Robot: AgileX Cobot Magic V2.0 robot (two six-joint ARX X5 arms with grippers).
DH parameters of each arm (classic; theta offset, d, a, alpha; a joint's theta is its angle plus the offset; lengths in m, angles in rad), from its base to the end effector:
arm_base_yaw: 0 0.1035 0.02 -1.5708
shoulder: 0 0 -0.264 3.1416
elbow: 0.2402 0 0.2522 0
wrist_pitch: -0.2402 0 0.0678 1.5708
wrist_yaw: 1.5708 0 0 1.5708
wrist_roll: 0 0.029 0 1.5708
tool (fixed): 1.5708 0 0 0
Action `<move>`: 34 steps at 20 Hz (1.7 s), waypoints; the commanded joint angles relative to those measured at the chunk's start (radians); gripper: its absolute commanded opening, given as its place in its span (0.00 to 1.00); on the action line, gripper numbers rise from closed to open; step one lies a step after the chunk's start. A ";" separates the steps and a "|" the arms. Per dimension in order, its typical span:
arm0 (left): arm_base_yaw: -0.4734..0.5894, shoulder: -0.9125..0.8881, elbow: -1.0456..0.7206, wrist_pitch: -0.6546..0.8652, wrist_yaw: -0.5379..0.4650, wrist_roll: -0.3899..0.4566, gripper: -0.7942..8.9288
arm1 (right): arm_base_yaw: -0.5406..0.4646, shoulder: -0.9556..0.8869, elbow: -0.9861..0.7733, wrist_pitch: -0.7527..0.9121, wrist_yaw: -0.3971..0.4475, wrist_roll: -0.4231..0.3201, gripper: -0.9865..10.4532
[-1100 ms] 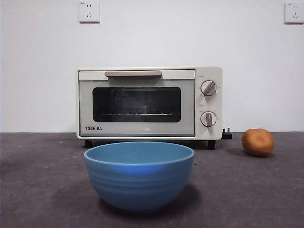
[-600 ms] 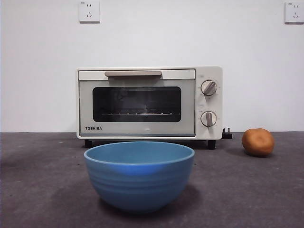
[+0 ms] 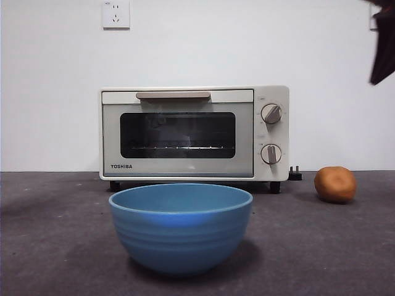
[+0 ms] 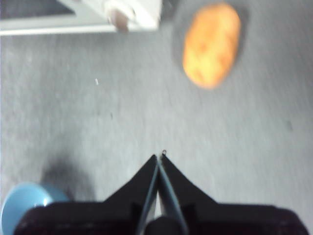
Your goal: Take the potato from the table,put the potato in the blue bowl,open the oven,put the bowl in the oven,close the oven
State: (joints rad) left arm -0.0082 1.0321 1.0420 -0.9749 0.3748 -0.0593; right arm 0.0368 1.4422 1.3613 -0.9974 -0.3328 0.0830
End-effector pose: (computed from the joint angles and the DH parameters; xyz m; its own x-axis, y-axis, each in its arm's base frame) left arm 0.1828 -0.0121 0.3146 0.5269 -0.3704 -0.7650 0.1670 0.9276 -0.3342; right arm 0.2796 0.0198 0.3214 0.4346 0.3429 -0.8328 -0.1155 0.9383 0.3261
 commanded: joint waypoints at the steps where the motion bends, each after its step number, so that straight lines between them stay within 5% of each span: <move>1: 0.000 0.000 0.002 0.000 0.003 0.019 0.08 | 0.028 0.092 0.059 0.004 0.049 0.029 0.14; 6: 0.000 0.000 0.002 -0.018 0.003 0.037 0.08 | 0.036 0.289 0.180 0.019 0.100 0.075 0.48; 14: 0.000 0.000 0.002 -0.030 0.003 0.045 0.08 | 0.036 0.496 0.233 0.150 0.163 0.114 0.56; 22: 0.000 0.000 0.002 -0.032 0.002 0.045 0.08 | 0.036 0.587 0.233 0.214 0.241 0.117 0.54; 25: 0.000 0.000 0.002 -0.031 0.000 0.045 0.08 | 0.041 0.602 0.233 0.213 0.240 0.117 0.39; 34: 0.000 0.000 0.002 -0.030 -0.001 0.045 0.08 | 0.056 0.616 0.233 0.182 0.236 0.124 0.13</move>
State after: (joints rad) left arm -0.0082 1.0321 1.0420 -1.0050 0.3740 -0.0261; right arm 0.0868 2.0315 1.5967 -0.8043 -0.0937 0.1986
